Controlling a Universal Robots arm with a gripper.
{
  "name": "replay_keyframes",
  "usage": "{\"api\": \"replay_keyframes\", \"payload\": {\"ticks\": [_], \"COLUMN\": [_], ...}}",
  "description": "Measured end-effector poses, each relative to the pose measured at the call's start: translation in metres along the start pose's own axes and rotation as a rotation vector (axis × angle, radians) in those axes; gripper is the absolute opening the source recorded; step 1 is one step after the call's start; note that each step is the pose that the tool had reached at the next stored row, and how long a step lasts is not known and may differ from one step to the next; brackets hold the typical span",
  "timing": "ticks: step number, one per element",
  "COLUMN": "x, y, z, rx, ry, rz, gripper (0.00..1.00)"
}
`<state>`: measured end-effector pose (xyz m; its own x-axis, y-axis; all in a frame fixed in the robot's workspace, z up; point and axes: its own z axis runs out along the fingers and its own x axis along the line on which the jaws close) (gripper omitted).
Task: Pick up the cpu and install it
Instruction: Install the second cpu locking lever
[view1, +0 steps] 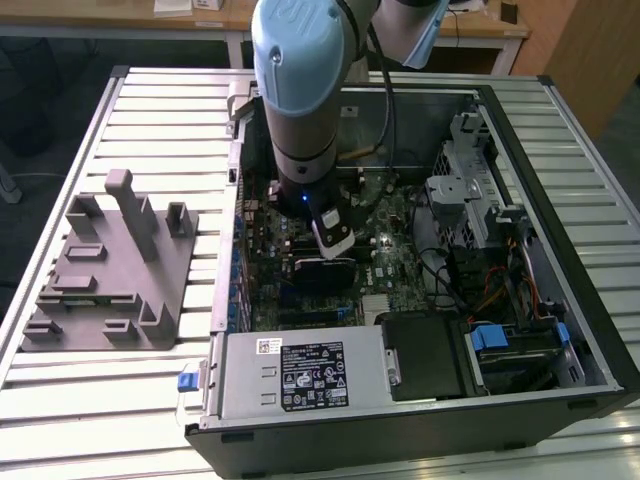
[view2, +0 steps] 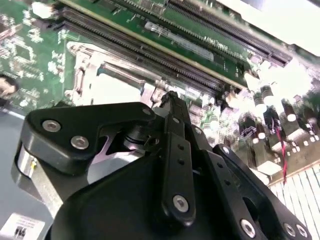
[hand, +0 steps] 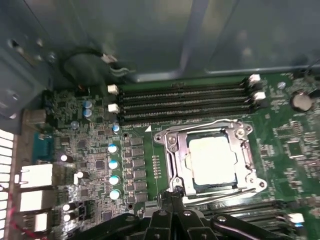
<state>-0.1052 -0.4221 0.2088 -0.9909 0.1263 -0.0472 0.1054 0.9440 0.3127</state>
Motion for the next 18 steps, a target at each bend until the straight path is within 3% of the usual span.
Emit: {"api": "replay_keyframes", "payload": {"ticks": [3, 4, 7, 9, 13, 18], "x": [-0.0003, -0.0004, -0.0011, -0.0020, -0.0058, -0.0079], "y": [0.0031, 0.0039, 0.0049, 0.0067, 0.0130, 0.0288], "z": [-0.0083, -0.0092, -0.0101, -0.0095, -0.0073, -0.0019], "rx": [0.0022, 0.0076, 0.0457, 0.0625, 0.0718, 0.0794], "ry": [-0.0008, -0.0023, -0.0097, -0.0126, -0.0141, -0.0150], "rz": [0.002, 0.004, 0.011, 0.013, 0.013, 0.013], "gripper": [0.11, 0.11, 0.11, 0.11, 0.11, 0.11]}}
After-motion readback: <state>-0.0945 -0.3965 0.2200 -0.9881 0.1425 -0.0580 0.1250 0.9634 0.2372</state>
